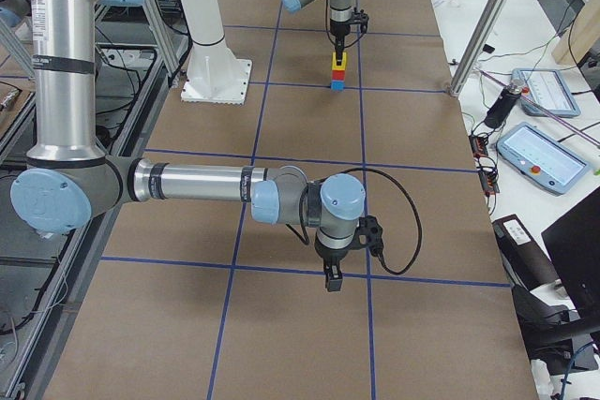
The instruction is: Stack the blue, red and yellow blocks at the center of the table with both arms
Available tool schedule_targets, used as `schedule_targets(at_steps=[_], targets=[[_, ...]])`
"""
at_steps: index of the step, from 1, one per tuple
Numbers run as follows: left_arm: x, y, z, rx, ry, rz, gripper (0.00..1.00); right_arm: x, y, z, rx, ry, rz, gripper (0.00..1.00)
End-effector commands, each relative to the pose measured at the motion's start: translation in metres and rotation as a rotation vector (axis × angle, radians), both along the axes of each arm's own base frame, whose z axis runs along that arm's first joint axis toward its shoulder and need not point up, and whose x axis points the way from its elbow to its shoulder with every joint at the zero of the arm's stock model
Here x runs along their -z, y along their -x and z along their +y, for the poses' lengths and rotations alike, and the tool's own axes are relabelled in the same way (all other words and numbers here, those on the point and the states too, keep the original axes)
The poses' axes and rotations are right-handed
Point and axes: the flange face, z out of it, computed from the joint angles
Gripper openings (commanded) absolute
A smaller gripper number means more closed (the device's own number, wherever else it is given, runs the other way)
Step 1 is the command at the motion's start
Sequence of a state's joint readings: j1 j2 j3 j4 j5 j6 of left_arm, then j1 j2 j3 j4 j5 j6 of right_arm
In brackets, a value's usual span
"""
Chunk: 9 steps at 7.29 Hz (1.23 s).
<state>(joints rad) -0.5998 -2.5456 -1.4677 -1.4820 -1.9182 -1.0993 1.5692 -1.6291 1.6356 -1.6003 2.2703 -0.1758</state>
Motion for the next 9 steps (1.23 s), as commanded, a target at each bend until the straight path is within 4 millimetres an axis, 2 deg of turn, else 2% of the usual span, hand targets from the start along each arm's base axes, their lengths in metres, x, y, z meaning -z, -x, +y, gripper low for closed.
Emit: schedule_targets(at_steps=[1,2,3,4,5,7,8,9], targets=[[0.012,0.038,-0.007,-0.032,-0.061,-0.019,1.00,0.000,0.000,0.000,0.002,-0.001,0.000,1.00],[0.004,0.078,-0.007,-0.068,-0.123,-0.045,1.00,-0.001,0.000,0.001,0.002,0.000,0.001,1.00],[-0.042,0.131,-0.011,-0.096,-0.161,-0.055,1.00,-0.001,0.000,0.001,0.004,-0.002,0.000,1.00],[-0.098,0.200,-0.016,-0.187,-0.221,-0.053,1.00,-0.003,0.000,0.003,0.006,0.001,0.000,1.00],[-0.147,0.267,-0.030,-0.241,-0.267,-0.073,1.00,-0.003,0.000,0.004,0.006,0.001,0.000,1.00],[-0.245,0.383,-0.049,-0.317,-0.313,-0.134,1.00,-0.005,-0.003,0.006,0.003,0.003,0.000,1.00],[-0.296,0.438,-0.049,-0.350,-0.316,-0.143,1.00,-0.006,-0.003,0.007,0.003,0.005,0.000,1.00],[-0.357,0.488,-0.047,-0.384,-0.326,-0.142,1.00,-0.006,-0.003,0.007,0.001,0.006,0.000,1.00]])
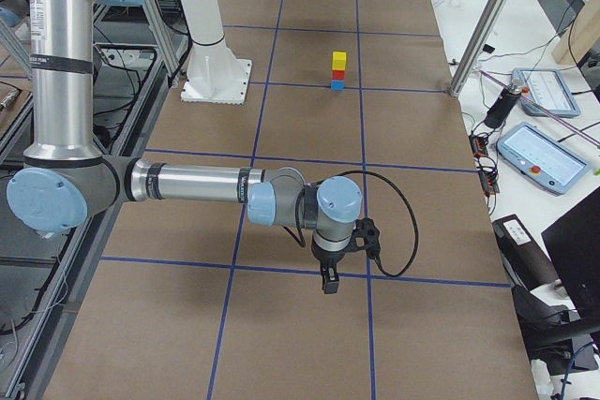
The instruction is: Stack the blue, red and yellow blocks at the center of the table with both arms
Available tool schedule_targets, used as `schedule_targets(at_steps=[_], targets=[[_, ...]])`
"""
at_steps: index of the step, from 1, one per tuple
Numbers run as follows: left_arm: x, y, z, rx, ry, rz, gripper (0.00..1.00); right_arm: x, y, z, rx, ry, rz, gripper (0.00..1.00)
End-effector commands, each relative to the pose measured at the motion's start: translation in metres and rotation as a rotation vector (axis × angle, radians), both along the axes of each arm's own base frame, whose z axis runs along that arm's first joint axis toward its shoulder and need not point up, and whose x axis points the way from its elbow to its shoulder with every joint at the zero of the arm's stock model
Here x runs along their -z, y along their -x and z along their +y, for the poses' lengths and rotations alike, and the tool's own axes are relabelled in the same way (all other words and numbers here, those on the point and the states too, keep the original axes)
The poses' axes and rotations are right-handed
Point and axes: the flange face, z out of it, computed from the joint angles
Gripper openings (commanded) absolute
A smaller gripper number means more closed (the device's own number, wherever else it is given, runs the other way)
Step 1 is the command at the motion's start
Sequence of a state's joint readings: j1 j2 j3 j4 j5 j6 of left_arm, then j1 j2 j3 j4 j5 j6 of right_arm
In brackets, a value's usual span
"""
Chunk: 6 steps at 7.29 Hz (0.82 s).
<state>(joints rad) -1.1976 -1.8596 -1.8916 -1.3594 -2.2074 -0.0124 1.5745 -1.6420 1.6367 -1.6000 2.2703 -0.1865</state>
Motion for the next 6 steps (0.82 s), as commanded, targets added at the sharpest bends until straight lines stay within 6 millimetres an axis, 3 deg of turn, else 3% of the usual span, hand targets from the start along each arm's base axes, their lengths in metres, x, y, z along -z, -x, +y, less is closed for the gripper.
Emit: schedule_targets(at_steps=[1,2,3,4,5,6], targets=[[-0.137,0.112,0.009,-0.054,-0.023,0.019,1.00,0.000,0.000,0.001,0.000,0.000,0.000,1.00],[-0.200,0.142,0.023,-0.020,0.003,0.044,1.00,0.000,0.000,0.001,-0.002,0.001,0.000,1.00],[-0.264,0.151,0.052,-0.007,0.077,0.035,1.00,0.000,0.000,0.001,0.000,0.000,0.000,1.00],[-0.283,0.168,0.056,0.021,0.065,0.029,1.00,0.001,0.000,0.000,0.002,-0.005,0.000,1.00],[-0.283,0.199,0.062,0.091,0.068,0.029,1.00,0.001,0.000,0.000,0.002,-0.005,0.000,1.00],[-0.283,0.203,0.062,0.100,0.133,0.025,1.00,0.002,0.000,0.000,0.002,-0.006,0.000,1.00]])
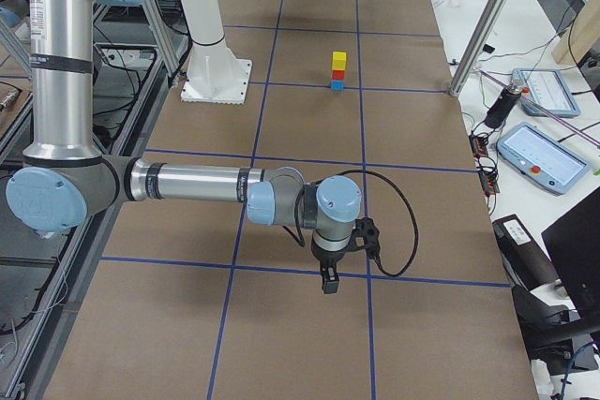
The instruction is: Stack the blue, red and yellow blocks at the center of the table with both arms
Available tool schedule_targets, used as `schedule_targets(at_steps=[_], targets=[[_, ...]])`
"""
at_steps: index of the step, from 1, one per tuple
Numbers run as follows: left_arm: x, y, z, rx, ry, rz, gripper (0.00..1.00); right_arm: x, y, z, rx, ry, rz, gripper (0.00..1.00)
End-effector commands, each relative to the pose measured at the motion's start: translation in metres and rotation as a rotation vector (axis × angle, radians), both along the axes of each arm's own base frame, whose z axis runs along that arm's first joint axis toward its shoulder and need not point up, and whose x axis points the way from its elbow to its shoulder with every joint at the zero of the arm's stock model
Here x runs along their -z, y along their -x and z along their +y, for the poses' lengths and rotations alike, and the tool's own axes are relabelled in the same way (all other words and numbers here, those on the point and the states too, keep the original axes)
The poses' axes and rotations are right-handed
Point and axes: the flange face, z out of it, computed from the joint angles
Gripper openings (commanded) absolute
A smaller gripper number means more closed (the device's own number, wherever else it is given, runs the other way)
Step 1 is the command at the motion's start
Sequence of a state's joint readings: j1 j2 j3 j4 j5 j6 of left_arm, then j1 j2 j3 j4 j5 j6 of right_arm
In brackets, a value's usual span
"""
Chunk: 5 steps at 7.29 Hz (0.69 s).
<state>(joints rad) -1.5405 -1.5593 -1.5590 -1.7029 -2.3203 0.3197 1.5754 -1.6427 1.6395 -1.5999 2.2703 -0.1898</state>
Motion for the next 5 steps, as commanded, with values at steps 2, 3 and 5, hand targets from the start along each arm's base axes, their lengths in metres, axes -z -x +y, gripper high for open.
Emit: schedule_targets(at_steps=[2,3,5], targets=[[-0.006,0.041,0.014,0.085,0.164,0.000,1.00,0.001,0.000,-0.001,0.000,-0.003,0.000,1.00],[-0.009,0.049,0.018,0.105,0.185,0.001,1.00,0.001,0.000,-0.001,0.000,-0.002,0.000,1.00],[-0.004,0.051,0.019,0.188,0.269,0.005,1.00,0.001,0.000,-0.001,0.000,-0.002,0.000,1.00]])
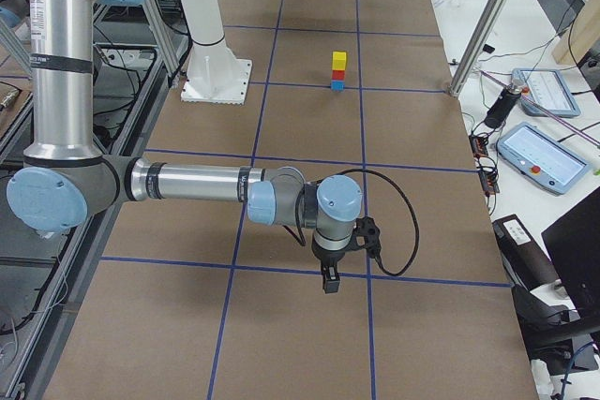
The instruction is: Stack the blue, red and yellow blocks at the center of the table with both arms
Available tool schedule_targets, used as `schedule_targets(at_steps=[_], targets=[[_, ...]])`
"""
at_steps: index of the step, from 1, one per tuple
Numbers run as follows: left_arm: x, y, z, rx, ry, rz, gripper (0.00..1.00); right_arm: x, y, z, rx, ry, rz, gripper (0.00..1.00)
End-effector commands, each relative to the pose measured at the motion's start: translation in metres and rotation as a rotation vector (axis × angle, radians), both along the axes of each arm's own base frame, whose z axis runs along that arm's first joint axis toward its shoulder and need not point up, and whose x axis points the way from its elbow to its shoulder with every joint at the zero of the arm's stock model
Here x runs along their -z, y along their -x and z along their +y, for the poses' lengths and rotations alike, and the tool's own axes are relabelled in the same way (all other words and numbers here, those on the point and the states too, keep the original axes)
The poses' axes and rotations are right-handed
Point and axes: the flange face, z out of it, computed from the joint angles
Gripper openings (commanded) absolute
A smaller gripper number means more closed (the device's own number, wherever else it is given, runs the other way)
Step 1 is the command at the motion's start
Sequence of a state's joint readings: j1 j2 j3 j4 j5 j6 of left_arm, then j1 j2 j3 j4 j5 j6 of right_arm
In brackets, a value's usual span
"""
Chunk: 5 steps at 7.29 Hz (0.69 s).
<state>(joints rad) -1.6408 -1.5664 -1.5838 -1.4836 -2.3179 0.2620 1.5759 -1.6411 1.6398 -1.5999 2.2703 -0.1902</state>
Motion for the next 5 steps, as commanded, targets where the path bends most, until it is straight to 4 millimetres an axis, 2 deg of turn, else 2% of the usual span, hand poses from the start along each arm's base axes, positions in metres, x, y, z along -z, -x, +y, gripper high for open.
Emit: schedule_targets(at_steps=[1,2,5], targets=[[-0.003,0.002,0.003,0.055,0.060,0.003,1.00,0.000,0.000,0.000,0.001,0.000,0.000,1.00],[-0.005,0.002,0.005,0.058,0.067,0.003,1.00,0.001,0.000,-0.001,-0.002,0.000,0.000,1.00],[0.011,0.003,0.000,0.054,-0.035,-0.015,1.00,0.000,0.000,-0.001,-0.001,0.001,0.002,1.00]])
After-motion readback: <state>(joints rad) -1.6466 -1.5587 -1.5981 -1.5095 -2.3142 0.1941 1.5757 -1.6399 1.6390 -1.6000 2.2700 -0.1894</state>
